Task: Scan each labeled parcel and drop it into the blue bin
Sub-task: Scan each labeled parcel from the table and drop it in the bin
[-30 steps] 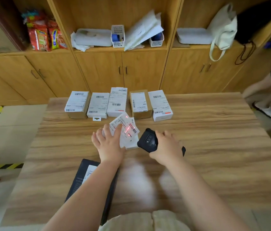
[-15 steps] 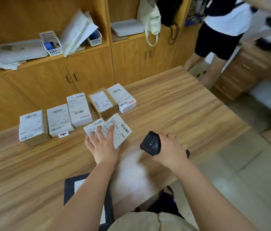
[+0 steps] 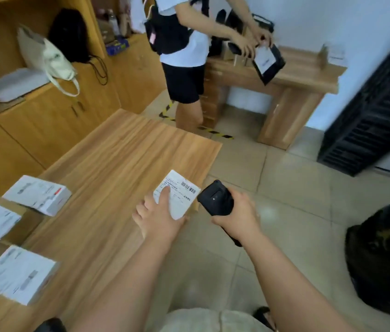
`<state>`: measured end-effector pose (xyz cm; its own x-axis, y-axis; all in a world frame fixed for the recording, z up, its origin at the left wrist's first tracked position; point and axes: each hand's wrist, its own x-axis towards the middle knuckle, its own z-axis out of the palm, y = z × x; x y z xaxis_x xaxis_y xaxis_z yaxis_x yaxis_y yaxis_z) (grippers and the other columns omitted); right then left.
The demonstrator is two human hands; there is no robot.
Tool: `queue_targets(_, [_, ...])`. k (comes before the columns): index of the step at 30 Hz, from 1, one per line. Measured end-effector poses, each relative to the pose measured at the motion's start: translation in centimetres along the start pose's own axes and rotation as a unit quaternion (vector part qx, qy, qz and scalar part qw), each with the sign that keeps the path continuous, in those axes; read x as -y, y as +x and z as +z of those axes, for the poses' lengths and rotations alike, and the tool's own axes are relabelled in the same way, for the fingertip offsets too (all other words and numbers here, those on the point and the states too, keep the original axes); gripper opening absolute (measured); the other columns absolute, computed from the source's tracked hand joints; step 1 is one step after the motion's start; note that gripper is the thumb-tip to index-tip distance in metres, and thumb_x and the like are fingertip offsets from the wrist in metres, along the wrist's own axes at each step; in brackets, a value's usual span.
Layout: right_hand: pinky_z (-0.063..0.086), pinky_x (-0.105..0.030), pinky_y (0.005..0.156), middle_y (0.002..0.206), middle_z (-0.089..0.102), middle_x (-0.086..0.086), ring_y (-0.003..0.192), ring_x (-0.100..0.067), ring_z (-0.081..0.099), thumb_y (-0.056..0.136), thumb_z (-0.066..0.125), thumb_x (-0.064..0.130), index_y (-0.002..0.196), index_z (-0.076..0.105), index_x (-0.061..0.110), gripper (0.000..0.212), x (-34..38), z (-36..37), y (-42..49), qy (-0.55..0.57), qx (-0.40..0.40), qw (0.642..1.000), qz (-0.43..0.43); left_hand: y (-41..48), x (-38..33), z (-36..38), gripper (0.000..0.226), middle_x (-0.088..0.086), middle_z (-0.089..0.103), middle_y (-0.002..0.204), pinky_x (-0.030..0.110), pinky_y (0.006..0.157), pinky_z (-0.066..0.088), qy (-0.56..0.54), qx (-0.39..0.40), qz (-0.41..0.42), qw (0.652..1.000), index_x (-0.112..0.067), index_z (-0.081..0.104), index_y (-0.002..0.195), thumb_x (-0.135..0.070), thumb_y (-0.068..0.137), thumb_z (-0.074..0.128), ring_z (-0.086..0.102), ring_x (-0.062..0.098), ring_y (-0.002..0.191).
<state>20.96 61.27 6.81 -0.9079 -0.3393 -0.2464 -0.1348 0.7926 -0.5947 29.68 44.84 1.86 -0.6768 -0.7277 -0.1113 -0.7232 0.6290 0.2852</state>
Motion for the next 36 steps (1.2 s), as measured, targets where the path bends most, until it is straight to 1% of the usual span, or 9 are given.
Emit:
queue_targets(4, [0.040, -0.036, 0.093, 0.119, 0.049, 0.006, 0.118, -0.021, 0.046, 0.066, 0.081, 0.032, 0.135, 0.047, 0.037, 0.077, -7.9, -7.2, 0.4, 0.021, -0.072, 0.997, 0.036, -1.2, -10.7, 2.3, 0.104, 0.005, 0.024, 0.152, 0.048, 0.112, 0.023, -0.018, 0.012, 0.080, 0.997, -0.040, 0.026, 0.151, -0.070, 0.064, 0.075, 0.028, 0.036, 0.132])
queue_targets(9, [0.040, -0.038, 0.097, 0.121, 0.049, 0.004, 0.119, -0.024, 0.046, 0.069, 0.078, 0.032, 0.137, 0.044, 0.037, 0.076, -19.1, -17.1, 0.0, 0.027, -0.127, 0.988, 0.088, -5.7, -26.0, 6.1, 0.102, 0.005, 0.028, 0.149, 0.047, 0.111, 0.024, -0.020, 0.022, 0.175, 0.984, -0.039, 0.030, 0.148, -0.070, 0.063, 0.076, 0.030, 0.035, 0.130])
queue_targets(10, [0.040, -0.038, 0.097, 0.122, 0.049, 0.003, 0.120, -0.025, 0.046, 0.069, 0.078, 0.032, 0.136, 0.044, 0.036, 0.075, -20.1, -18.2, -0.1, 0.026, -0.127, 0.987, 0.091, -6.0, -27.4, 6.6, 0.101, 0.005, 0.028, 0.149, 0.047, 0.110, 0.025, -0.020, 0.024, 0.179, 0.983, -0.039, 0.030, 0.147, -0.071, 0.063, 0.075, 0.030, 0.036, 0.130])
queue_targets(15, [0.040, -0.039, 0.100, 0.119, 0.049, 0.003, 0.119, -0.023, 0.046, 0.068, 0.078, 0.032, 0.134, 0.046, 0.033, 0.074, -30.4, -27.1, -1.6, 0.079, -0.191, 0.968, 0.141, -12.0, -39.9, 11.5, 0.099, 0.005, 0.031, 0.145, 0.043, 0.107, 0.032, -0.042, 0.094, 0.234, 0.967, -0.042, 0.030, 0.146, -0.068, 0.063, 0.076, 0.033, 0.034, 0.128])
queue_targets(18, [0.038, -0.039, 0.102, 0.124, 0.047, 0.005, 0.122, -0.022, 0.044, 0.069, 0.079, 0.033, 0.138, 0.043, 0.035, 0.078, -35.5, -30.5, -3.2, 0.098, -0.225, 0.954, 0.175, -16.1, -45.5, 14.2, 0.096, 0.003, 0.032, 0.139, 0.041, 0.101, 0.036, 0.027, 0.097, 0.320, 0.942, -0.046, 0.026, 0.146, -0.071, 0.065, 0.072, 0.036, 0.033, 0.120])
queue_targets(21, [0.035, -0.039, 0.103, 0.131, 0.045, 0.005, 0.125, -0.021, 0.041, 0.072, 0.078, 0.033, 0.141, 0.040, 0.035, 0.079, -39.8, -32.6, -5.0, 0.114, -0.247, 0.938, 0.215, -18.4, -50.2, 16.2, 0.094, 0.003, 0.029, 0.142, 0.040, 0.101, 0.035, 0.057, 0.097, 0.390, 0.914, -0.049, 0.028, 0.145, -0.071, 0.065, 0.073, 0.036, 0.032, 0.118])
queue_targets(26, [0.038, -0.041, 0.102, 0.133, 0.044, 0.006, 0.123, -0.024, 0.042, 0.066, 0.078, 0.035, 0.143, 0.038, 0.036, 0.086, -47.0, -35.4, -6.3, 0.123, -0.283, 0.901, 0.306, -19.8, -58.4, 19.2, 0.096, 0.004, 0.028, 0.144, 0.042, 0.105, 0.031, 0.059, 0.105, 0.432, 0.894, -0.049, 0.028, 0.147, -0.070, 0.065, 0.074, 0.035, 0.034, 0.121])
queue_targets(30, [0.040, -0.045, 0.104, 0.131, 0.046, 0.002, 0.123, -0.025, 0.042, 0.067, 0.080, 0.029, 0.137, 0.045, 0.030, 0.078, -52.0, -38.0, -5.9, 0.167, -0.318, 0.866, 0.347, -20.4, -64.9, 22.2, 0.096, 0.005, 0.027, 0.146, 0.046, 0.108, 0.029, 0.050, 0.133, 0.458, 0.878, -0.049, 0.027, 0.147, -0.070, 0.066, 0.073, 0.034, 0.035, 0.122])
queue_targets(36, [0.043, -0.046, 0.103, 0.135, 0.046, 0.004, 0.126, -0.023, 0.043, 0.063, 0.083, 0.034, 0.143, 0.041, 0.034, 0.090, -60.8, -42.8, -2.0, 0.177, -0.357, 0.826, 0.399, -19.8, -77.0, 28.1, 0.098, 0.008, 0.034, 0.139, 0.044, 0.101, 0.034, 0.049, 0.177, 0.469, 0.864, -0.046, 0.027, 0.148, -0.066, 0.065, 0.075, 0.036, 0.034, 0.119])
